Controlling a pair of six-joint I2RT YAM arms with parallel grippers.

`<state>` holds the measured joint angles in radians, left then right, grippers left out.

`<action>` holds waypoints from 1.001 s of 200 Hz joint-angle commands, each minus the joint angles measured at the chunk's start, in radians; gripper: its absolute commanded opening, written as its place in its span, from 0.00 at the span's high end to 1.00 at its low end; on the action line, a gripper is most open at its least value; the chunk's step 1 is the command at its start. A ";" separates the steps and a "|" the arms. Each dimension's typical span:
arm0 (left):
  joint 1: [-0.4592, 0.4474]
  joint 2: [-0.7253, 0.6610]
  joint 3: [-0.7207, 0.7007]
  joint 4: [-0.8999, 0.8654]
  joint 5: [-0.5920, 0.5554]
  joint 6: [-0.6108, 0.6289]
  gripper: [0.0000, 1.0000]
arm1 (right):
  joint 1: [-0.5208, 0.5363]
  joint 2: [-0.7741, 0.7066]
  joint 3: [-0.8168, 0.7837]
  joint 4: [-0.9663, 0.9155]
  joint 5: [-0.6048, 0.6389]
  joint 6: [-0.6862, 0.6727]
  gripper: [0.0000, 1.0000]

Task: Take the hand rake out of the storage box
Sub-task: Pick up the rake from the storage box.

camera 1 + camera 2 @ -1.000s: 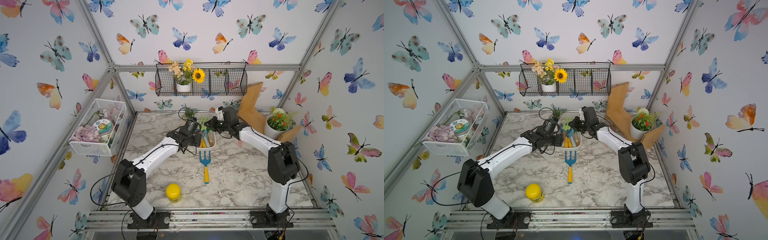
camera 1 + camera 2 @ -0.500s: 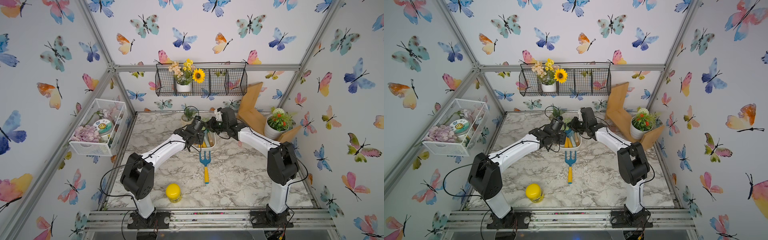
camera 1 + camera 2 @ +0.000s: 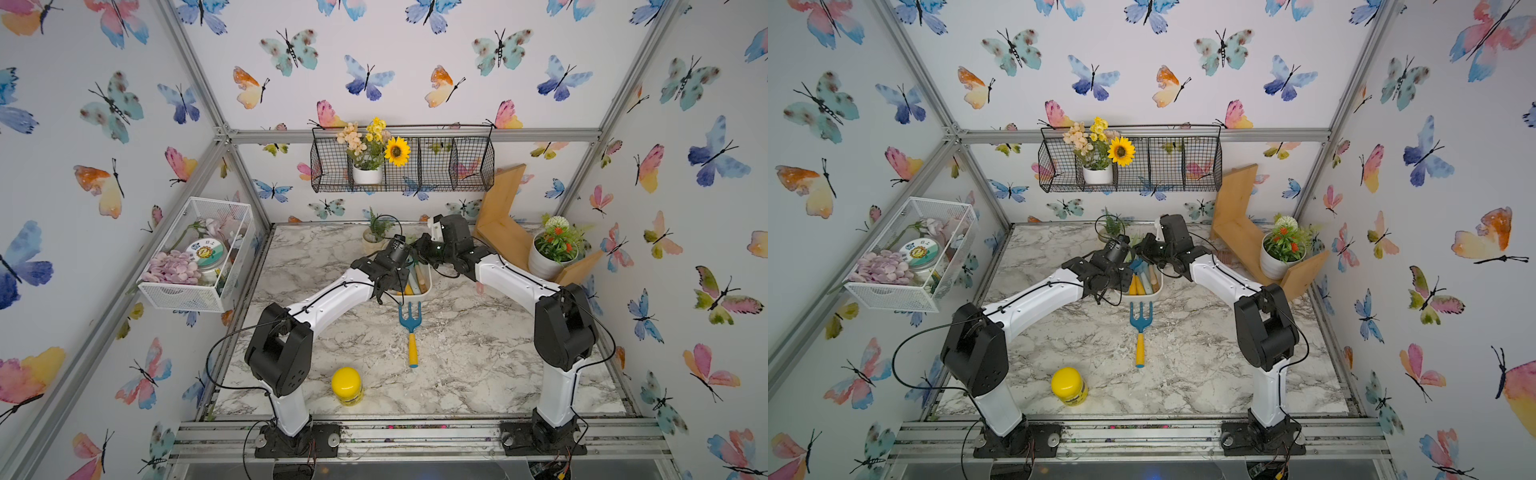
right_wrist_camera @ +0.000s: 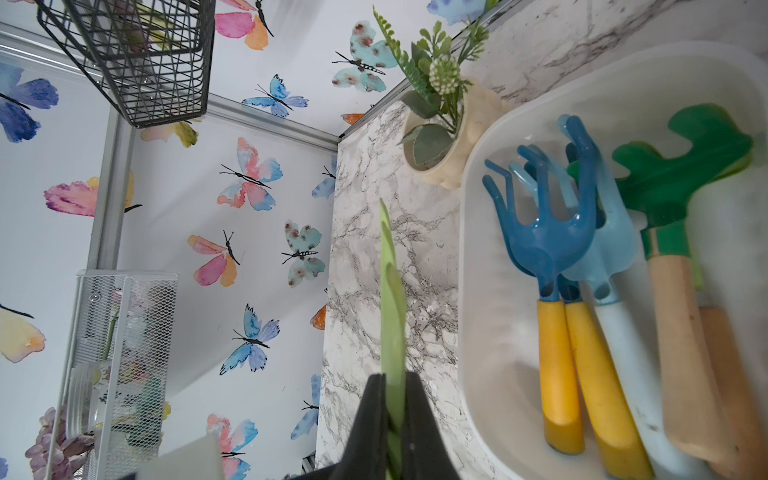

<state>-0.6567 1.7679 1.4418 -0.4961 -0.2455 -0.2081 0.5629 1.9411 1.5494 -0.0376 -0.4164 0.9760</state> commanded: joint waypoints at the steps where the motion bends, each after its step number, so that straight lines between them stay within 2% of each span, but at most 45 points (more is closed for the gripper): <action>1: -0.004 0.004 0.008 -0.014 0.032 -0.007 0.83 | 0.011 -0.027 0.038 0.010 0.005 -0.003 0.90; 29: 0.010 -0.003 0.011 -0.013 0.078 -0.019 0.90 | 0.011 -0.028 0.034 0.002 0.010 -0.022 0.84; 38: 0.022 -0.008 0.009 -0.009 0.107 -0.027 0.91 | 0.011 -0.027 0.041 -0.001 0.007 -0.035 0.78; 55: 0.053 -0.025 -0.009 0.010 0.179 -0.044 0.91 | 0.011 -0.028 0.056 -0.011 0.004 -0.075 0.60; 71: 0.105 -0.049 -0.041 0.037 0.295 -0.066 0.92 | 0.009 -0.038 0.080 -0.034 0.015 -0.149 0.50; 98: 0.216 -0.102 -0.107 0.108 0.568 -0.102 0.92 | -0.009 -0.073 0.095 -0.055 0.011 -0.254 0.40; 136: 0.364 -0.150 -0.204 0.239 0.970 -0.174 0.93 | -0.061 -0.128 0.038 -0.012 -0.050 -0.308 0.37; 162: 0.427 -0.162 -0.271 0.412 1.229 -0.279 0.93 | -0.081 -0.130 -0.033 0.086 -0.180 -0.328 0.38; 200: 0.432 -0.162 -0.318 0.649 1.430 -0.433 0.92 | -0.082 -0.130 -0.089 0.176 -0.269 -0.369 0.39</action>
<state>-0.2214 1.6371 1.1419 -0.0872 0.9108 -0.5106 0.4725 1.8046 1.4883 0.0559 -0.5751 0.6643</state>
